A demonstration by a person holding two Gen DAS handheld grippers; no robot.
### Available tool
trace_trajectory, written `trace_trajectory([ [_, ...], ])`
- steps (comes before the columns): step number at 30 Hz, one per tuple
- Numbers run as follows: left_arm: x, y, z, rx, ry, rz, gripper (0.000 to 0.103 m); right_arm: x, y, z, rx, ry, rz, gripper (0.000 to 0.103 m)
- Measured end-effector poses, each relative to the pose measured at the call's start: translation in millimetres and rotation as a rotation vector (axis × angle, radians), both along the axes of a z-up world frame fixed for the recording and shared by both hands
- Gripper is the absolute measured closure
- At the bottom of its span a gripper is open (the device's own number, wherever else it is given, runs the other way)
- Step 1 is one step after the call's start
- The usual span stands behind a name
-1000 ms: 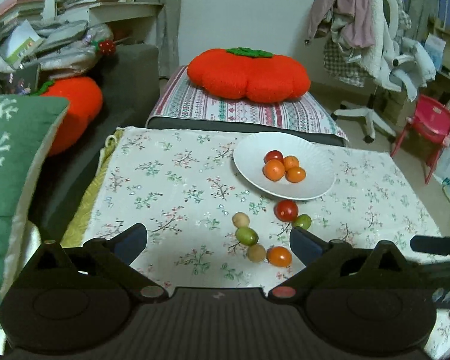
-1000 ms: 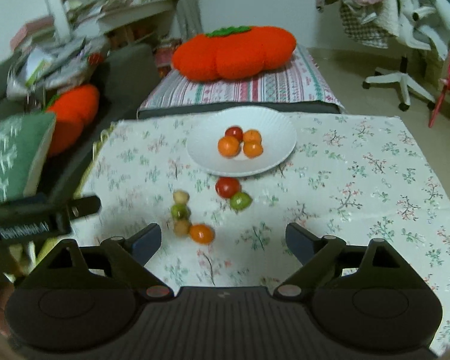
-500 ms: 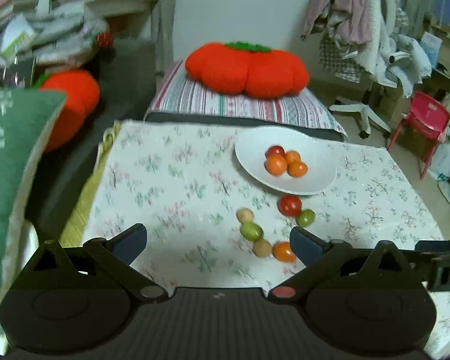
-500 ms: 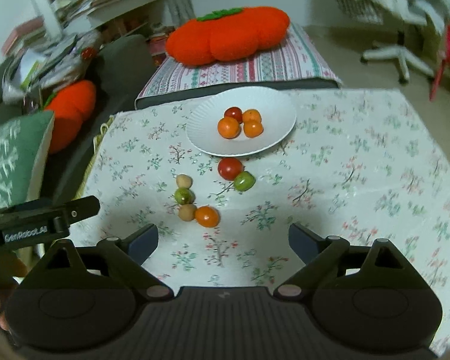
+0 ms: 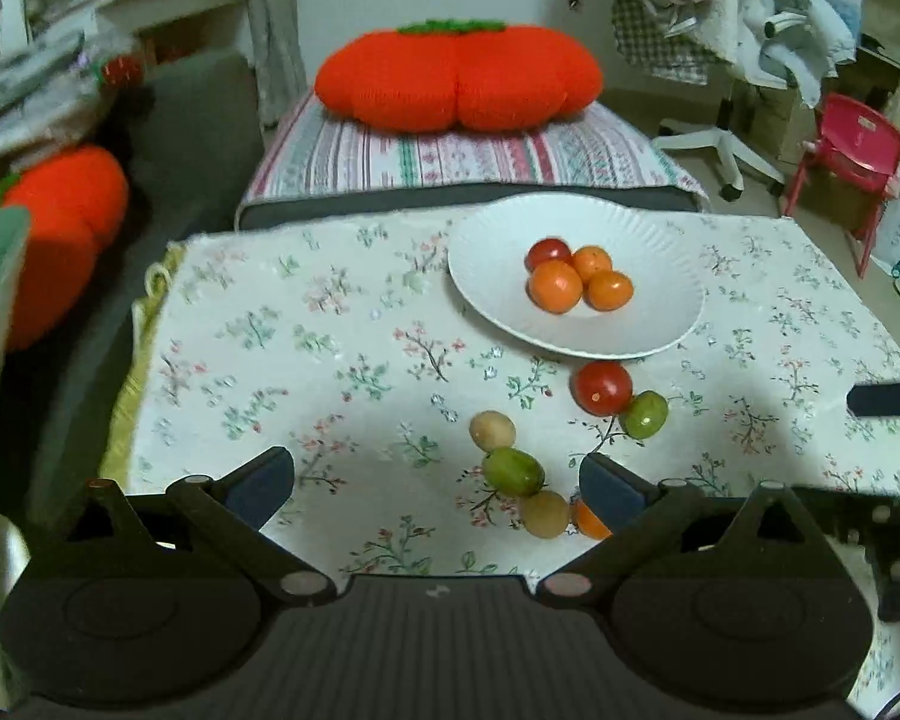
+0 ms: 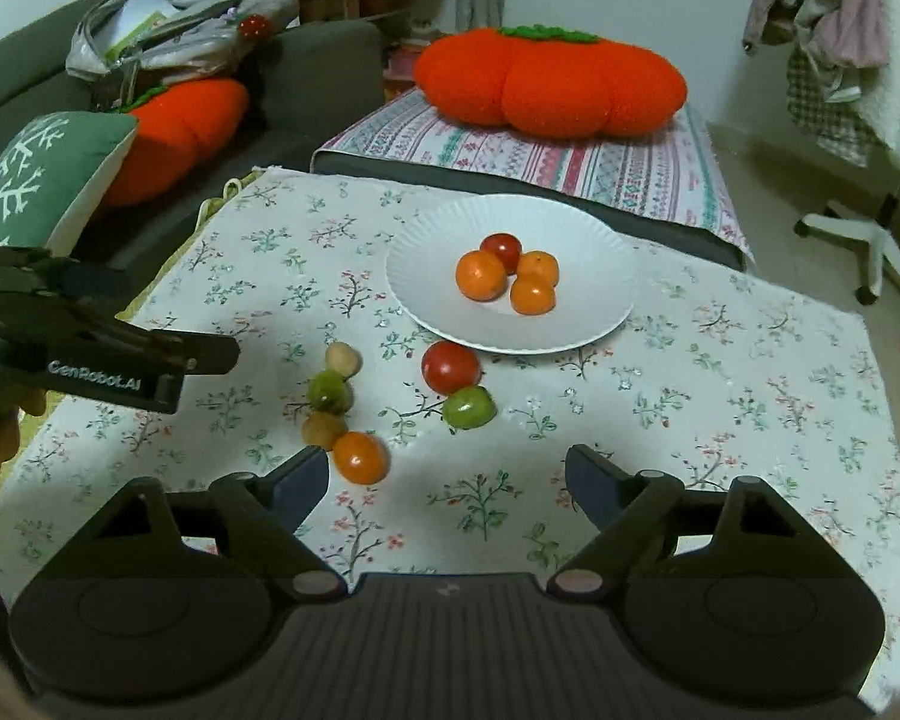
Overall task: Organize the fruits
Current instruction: 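Lift both tools away from the plate back toward the remaining fruits, then grasp a green fruit with the left tool while the right tool grasps an orange tomato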
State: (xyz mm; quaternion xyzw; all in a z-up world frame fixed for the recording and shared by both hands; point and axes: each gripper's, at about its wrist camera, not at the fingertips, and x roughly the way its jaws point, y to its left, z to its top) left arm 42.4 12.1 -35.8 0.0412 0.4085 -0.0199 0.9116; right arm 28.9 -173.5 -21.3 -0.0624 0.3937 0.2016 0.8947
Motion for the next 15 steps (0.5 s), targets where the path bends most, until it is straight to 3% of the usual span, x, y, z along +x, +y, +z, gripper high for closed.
trace_trajectory([
  [9,34,5,-33,-0.137,0.1,0.031,0.012,15,36,-38,-0.028,0.026,0.158,0.031],
  [15,41,6,-43,-0.162,0.11,0.035,0.017,20,47,-54,-0.037,-0.002,0.191,0.037],
])
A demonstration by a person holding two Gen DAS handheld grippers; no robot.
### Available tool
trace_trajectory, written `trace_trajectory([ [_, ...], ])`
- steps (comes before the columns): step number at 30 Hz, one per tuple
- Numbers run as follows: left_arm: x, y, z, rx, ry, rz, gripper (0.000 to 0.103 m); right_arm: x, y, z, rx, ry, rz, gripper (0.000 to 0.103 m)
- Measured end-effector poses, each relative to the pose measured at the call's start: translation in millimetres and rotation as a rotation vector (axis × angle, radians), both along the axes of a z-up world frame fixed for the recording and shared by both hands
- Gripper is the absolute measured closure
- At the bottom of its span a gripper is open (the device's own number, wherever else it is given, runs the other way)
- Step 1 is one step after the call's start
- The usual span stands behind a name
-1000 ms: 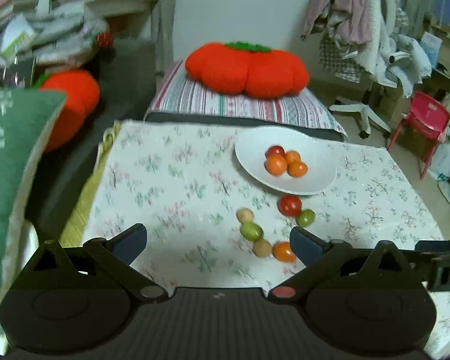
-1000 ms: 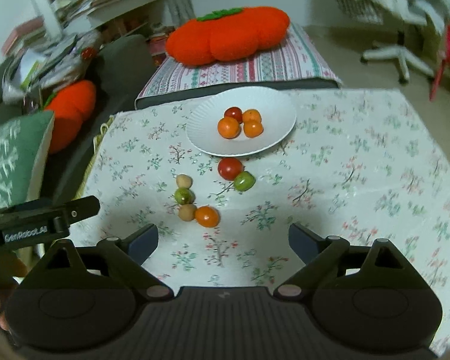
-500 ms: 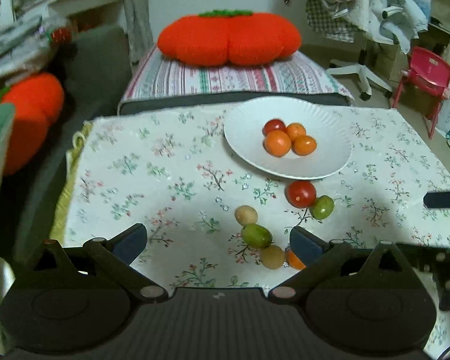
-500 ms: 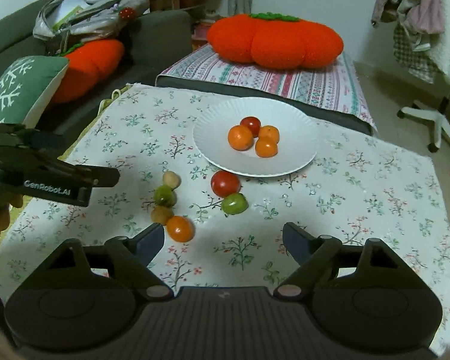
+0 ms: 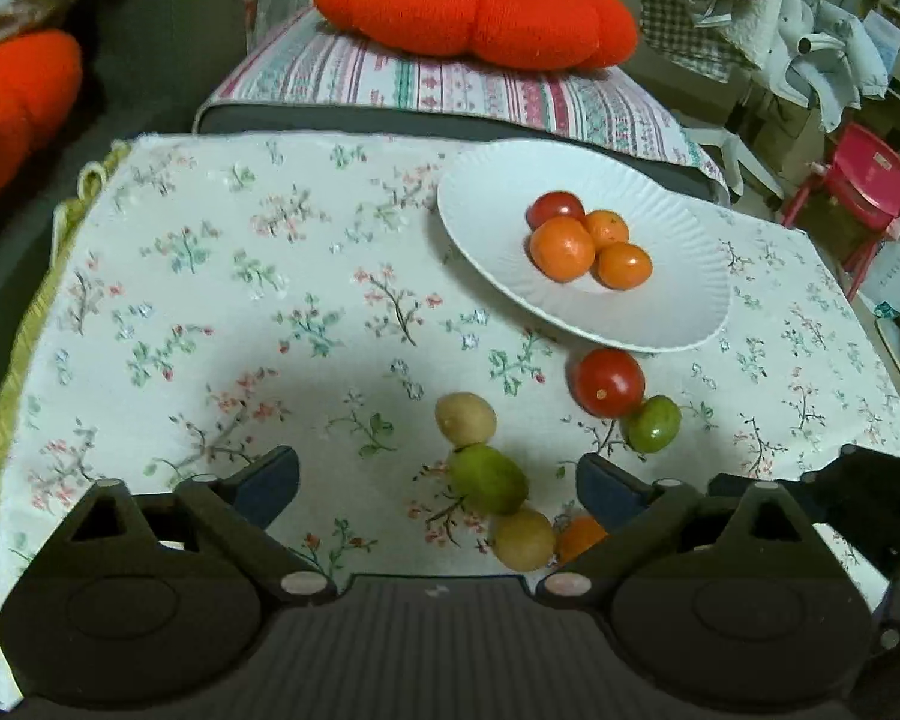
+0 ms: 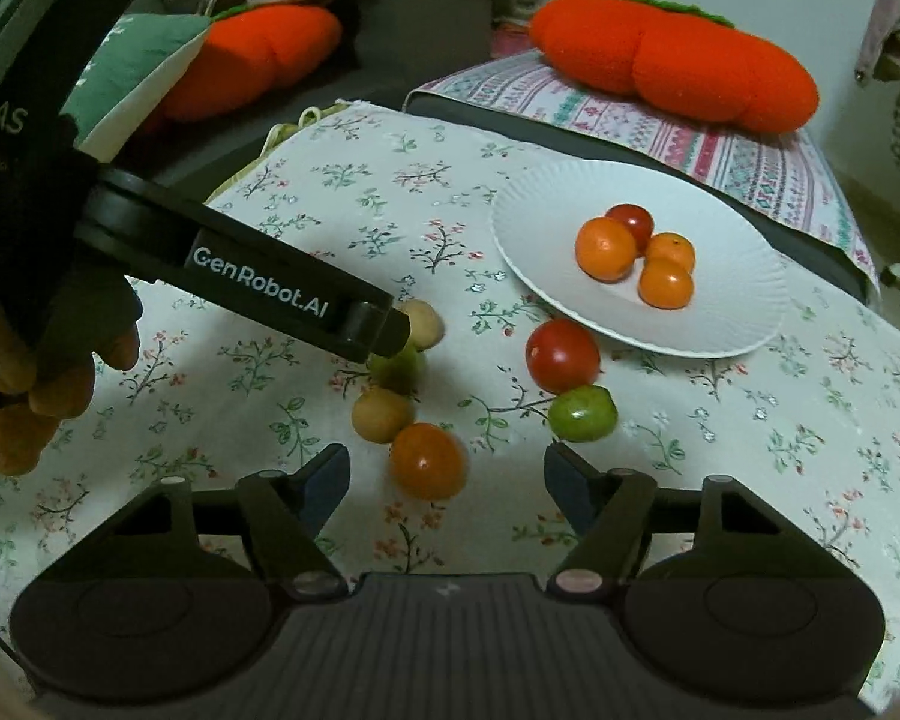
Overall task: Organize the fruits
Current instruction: 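Grasp a green fruit with the left tool while the right tool grasps an orange tomato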
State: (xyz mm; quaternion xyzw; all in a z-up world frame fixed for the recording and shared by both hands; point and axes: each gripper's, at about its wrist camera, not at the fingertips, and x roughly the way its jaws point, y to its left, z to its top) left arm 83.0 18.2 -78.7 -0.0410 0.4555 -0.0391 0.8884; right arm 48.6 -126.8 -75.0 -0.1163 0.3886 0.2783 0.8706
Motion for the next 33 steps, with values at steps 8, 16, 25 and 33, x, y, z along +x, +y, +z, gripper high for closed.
trace_trajectory([
  [8,5,2,-17,-0.014,0.023,0.015,0.021,6,17,-10,-0.039,0.017,0.021,0.049],
  [16,9,-11,-27,0.009,0.043,-0.009,0.037,8,17,-16,-0.054,0.058,-0.007,0.058],
  [25,11,-14,-29,0.058,0.042,-0.063,0.087,20,14,-13,-0.03,0.114,-0.056,0.078],
  [33,9,-5,-19,0.012,0.034,-0.056,0.087,23,-1,-3,-0.003,0.117,-0.093,0.078],
])
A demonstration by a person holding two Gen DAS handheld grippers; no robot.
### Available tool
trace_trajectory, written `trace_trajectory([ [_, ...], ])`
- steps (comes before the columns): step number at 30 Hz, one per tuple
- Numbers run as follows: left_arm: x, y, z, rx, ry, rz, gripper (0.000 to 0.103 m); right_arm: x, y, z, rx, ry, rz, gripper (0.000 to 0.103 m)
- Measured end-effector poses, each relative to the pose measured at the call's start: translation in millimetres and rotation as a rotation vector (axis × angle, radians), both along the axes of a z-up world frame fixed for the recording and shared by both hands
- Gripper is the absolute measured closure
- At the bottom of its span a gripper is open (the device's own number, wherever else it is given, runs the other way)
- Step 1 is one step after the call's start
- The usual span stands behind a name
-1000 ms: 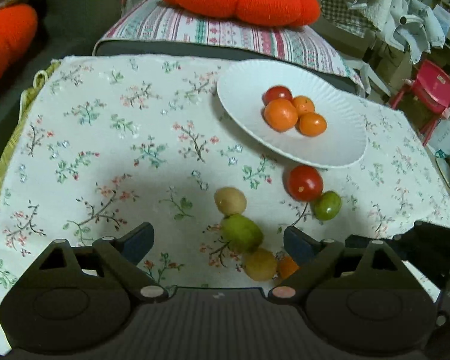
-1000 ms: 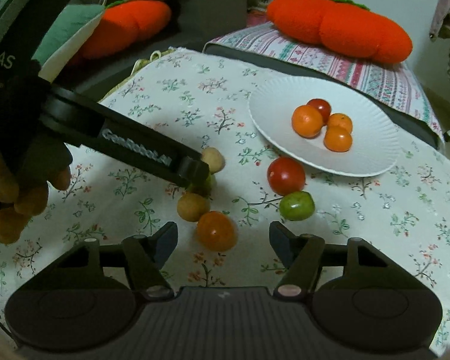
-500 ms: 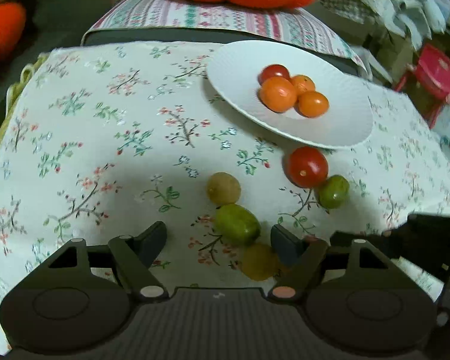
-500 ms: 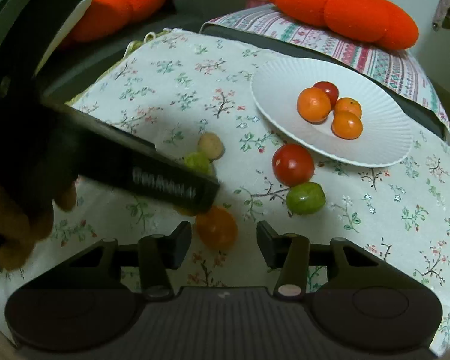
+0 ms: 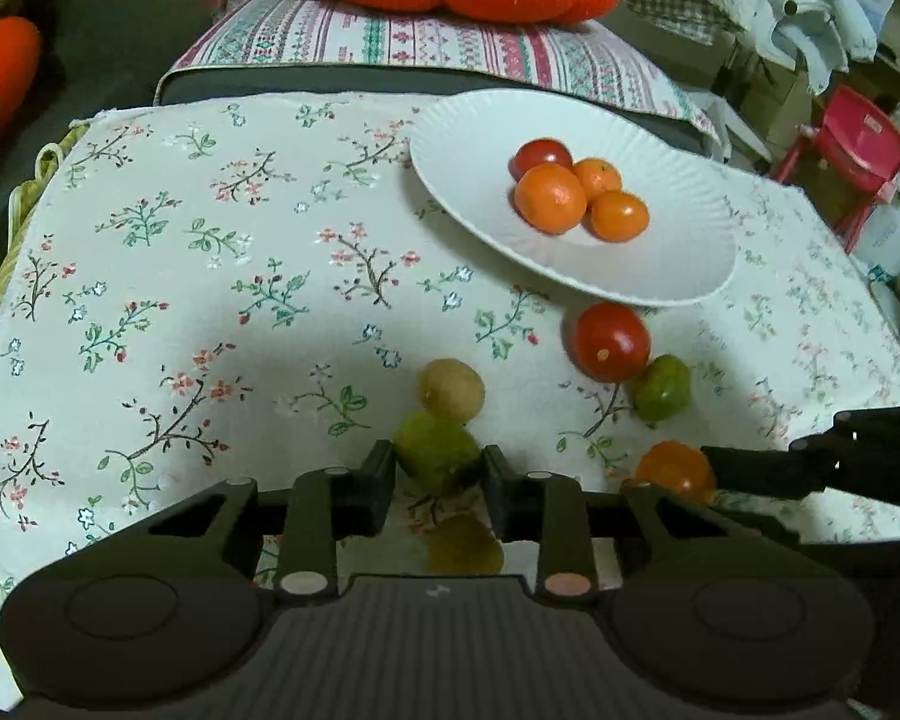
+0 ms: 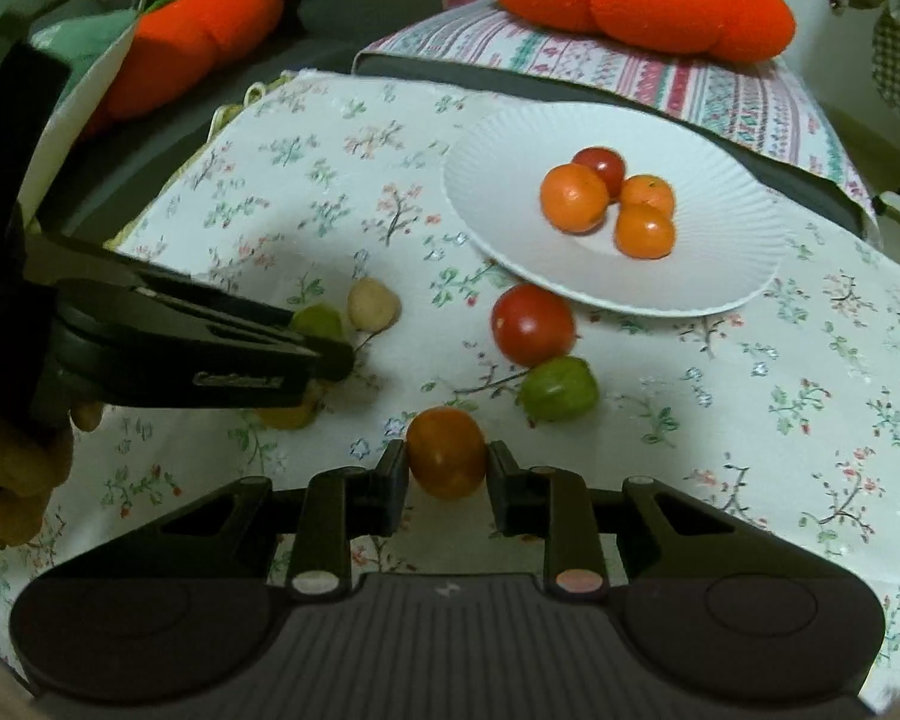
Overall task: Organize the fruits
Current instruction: 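Grasp a green fruit with the left tool while the right tool grasps an orange tomato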
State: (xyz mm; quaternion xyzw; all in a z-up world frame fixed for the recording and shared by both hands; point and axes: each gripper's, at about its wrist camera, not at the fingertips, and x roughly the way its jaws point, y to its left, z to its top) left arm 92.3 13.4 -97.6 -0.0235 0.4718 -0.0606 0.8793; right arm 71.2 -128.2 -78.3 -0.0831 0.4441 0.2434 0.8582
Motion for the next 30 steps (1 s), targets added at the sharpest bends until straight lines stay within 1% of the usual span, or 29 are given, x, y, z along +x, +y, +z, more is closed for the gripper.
trace_trajectory([
  [5,-5,4,14,-0.018,-0.032,-0.008,0.087,6,-12,16,0.04,-0.014,-0.039,0.078],
  [7,-6,9,18,-0.026,-0.037,0.003,0.087,7,-16,21,0.054,-0.022,-0.048,0.078],
  [14,-4,23,34,-0.064,-0.072,0.032,0.087,7,-26,19,0.057,-0.016,-0.055,0.078],
  [19,-2,30,35,-0.088,-0.072,0.054,0.087,9,-35,21,0.065,-0.02,-0.074,0.078],
  [24,-4,28,36,-0.098,-0.078,0.035,0.087,9,-42,27,0.079,-0.035,-0.092,0.078],
  [30,-4,26,39,-0.103,-0.092,0.03,0.087,8,-48,42,0.101,-0.086,-0.1,0.078],
])
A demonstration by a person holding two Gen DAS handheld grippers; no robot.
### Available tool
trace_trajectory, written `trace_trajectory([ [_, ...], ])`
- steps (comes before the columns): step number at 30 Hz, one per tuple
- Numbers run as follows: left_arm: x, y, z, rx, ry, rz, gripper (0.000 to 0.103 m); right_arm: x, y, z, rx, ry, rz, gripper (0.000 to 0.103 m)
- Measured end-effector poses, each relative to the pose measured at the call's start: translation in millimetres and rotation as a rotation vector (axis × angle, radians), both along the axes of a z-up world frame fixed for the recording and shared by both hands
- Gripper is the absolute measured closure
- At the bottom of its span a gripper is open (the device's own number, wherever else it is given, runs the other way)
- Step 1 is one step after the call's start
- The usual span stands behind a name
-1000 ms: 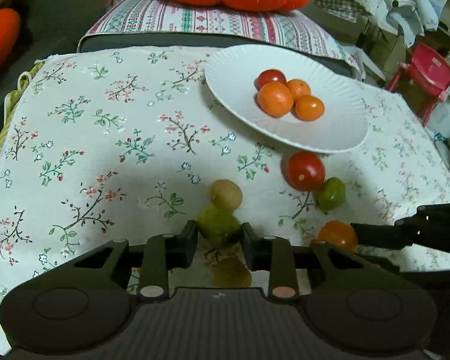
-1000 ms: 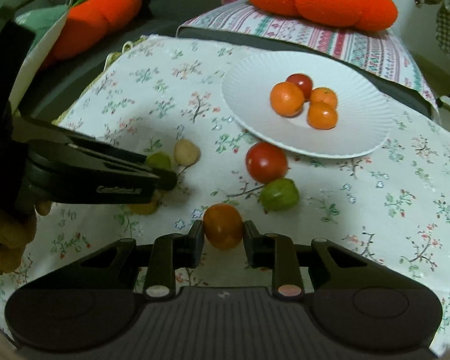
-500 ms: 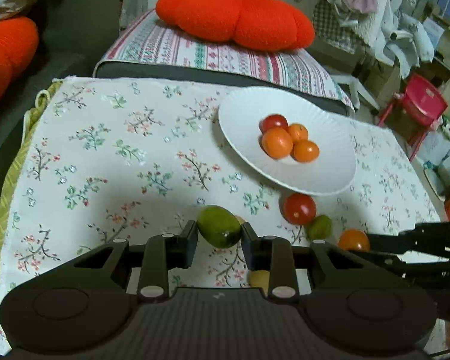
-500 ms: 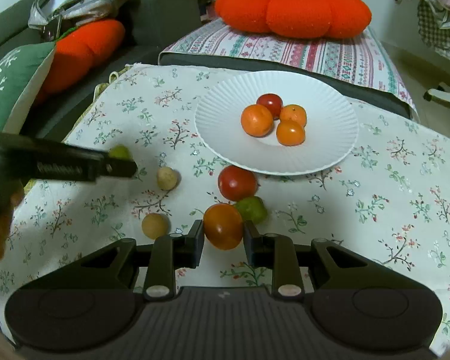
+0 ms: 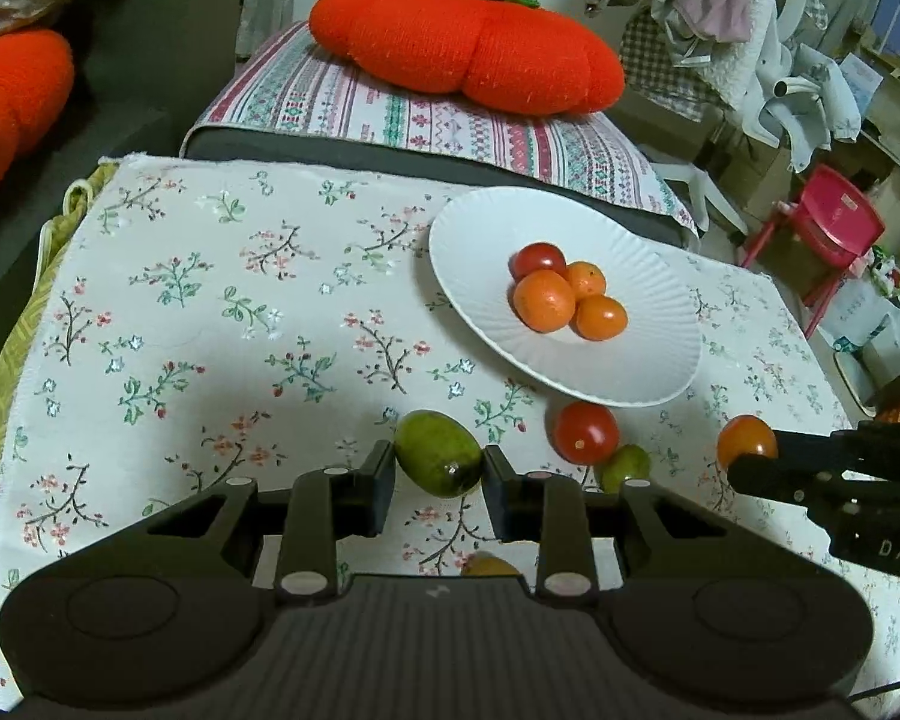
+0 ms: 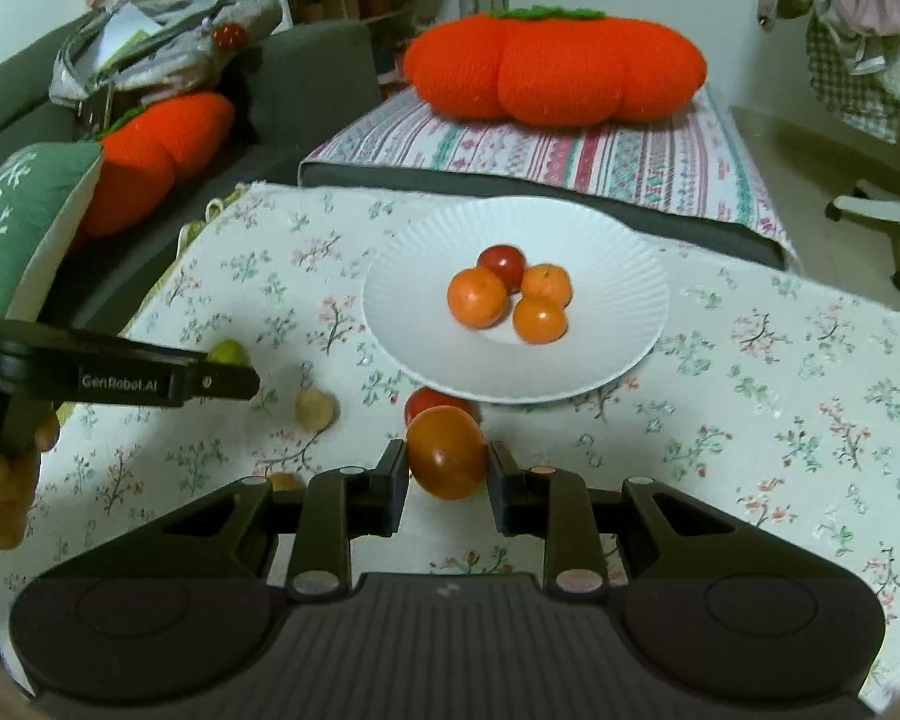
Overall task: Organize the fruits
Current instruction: 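Grasp a green fruit with the left tool while the right tool grasps an orange tomato, then lower the green fruit and orange tomato onto the white plate and open both tools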
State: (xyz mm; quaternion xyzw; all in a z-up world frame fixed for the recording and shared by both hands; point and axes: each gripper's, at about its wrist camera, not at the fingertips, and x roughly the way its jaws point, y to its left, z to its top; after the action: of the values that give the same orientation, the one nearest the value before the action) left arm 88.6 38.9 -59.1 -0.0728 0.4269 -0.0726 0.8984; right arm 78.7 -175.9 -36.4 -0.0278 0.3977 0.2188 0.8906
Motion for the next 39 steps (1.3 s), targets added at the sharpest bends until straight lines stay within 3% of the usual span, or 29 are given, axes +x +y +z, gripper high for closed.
trace_trajectory([
  [16,13,-30,9,0.058,-0.122,-0.095,0.087,14,-17,-9,-0.031,-0.016,-0.165,0.078],
  [28,38,-59,2,0.087,-0.16,-0.159,0.087,45,-22,-4,0.027,-0.038,-0.218,0.078],
  [39,60,-82,-20,0.069,-0.168,-0.231,0.087,68,-28,-22,0.014,-0.043,-0.236,0.078],
])
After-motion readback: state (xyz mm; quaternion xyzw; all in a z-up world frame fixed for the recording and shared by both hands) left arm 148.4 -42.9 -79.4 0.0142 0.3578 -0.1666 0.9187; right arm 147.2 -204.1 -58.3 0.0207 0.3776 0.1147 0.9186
